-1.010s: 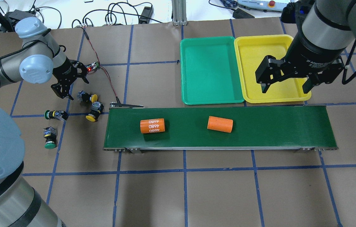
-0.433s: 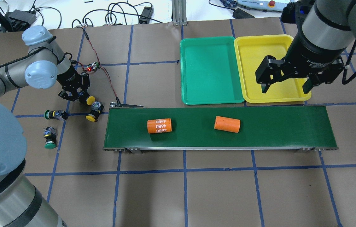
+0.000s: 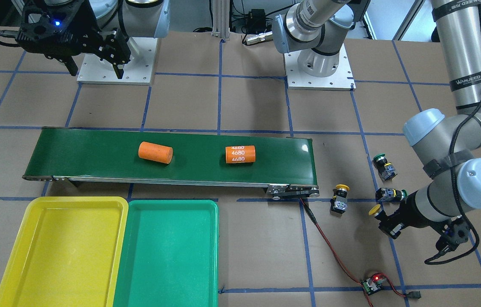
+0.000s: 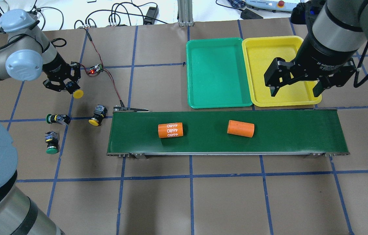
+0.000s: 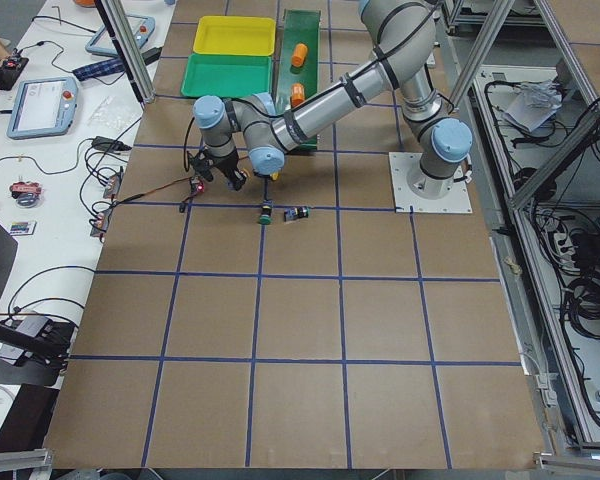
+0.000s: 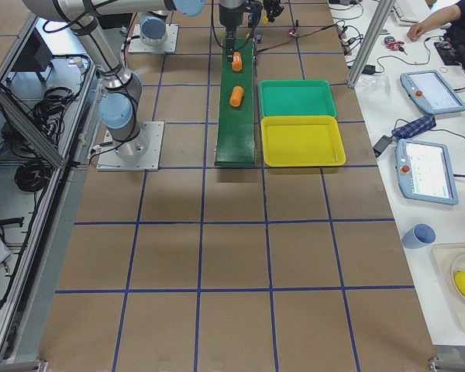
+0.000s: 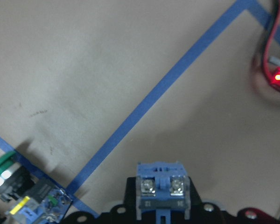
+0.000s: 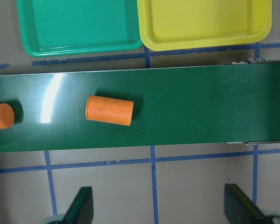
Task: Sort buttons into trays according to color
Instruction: 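Carry the yellow-capped button onto the belt and release it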
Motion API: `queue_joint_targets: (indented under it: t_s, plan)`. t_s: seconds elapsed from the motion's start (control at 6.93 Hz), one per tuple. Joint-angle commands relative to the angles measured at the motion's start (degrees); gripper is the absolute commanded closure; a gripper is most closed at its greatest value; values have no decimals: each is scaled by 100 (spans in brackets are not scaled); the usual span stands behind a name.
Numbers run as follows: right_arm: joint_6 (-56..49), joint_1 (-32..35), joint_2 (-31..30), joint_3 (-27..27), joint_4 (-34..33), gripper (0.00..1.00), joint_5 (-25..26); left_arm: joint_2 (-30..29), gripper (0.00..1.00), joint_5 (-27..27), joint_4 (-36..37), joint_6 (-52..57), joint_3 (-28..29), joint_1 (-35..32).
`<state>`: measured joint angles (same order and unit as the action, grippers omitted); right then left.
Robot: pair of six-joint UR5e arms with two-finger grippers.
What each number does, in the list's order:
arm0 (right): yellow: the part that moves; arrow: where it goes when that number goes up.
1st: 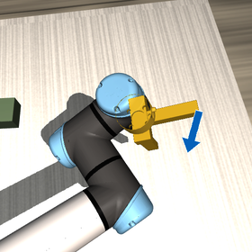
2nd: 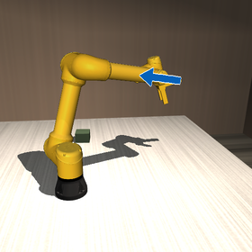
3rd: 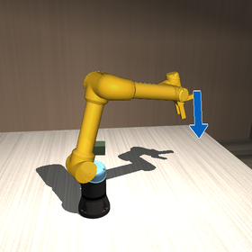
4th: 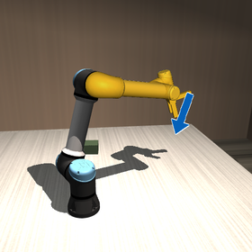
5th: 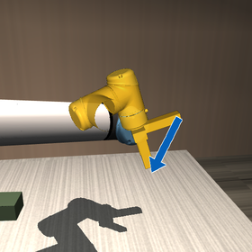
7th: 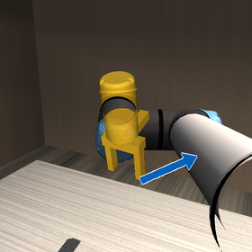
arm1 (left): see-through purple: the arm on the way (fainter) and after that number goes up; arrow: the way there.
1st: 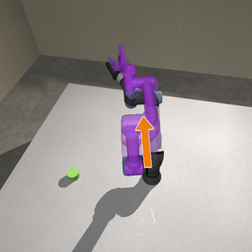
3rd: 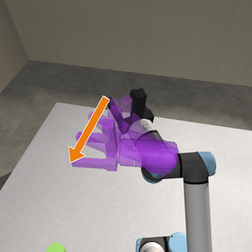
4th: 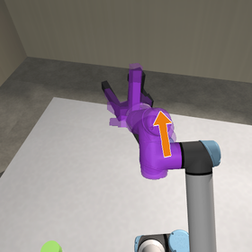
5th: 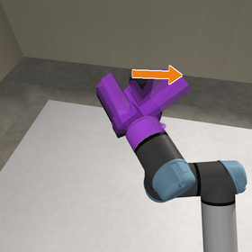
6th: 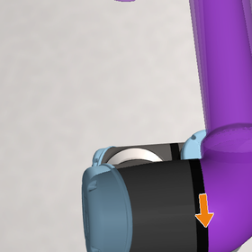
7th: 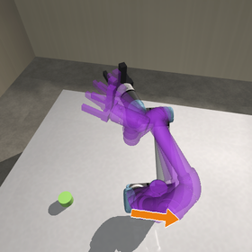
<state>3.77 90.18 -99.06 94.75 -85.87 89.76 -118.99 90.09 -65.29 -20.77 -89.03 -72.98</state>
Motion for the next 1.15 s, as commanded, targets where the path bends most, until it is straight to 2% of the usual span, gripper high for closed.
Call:
queue_joint_targets:
  t_s: [0.0, 0.29, 0.43, 0.72, 1.01]
  plan:
    - [-16, 0, 0, 0, -9, 0, 181, 514, 100, -35, -334, 1348, -288, -590]
    - [-8, 0, 0, 0, -9, 0, 209, 1094, 100, -62, -362, 1924, -1025, -1328]
    - [-8, 0, 0, 0, -52, 0, 200, 1271, 100, -44, -353, 2171, -1168, -1698]
    - [-17, 0, 0, 0, -53, 0, 209, 1326, 100, 8, -292, 2304, -1239, -2297]
    - [-17, 0, 0, 0, -53, 0, 209, 1282, 100, -62, -221, 2377, -1275, -2431]
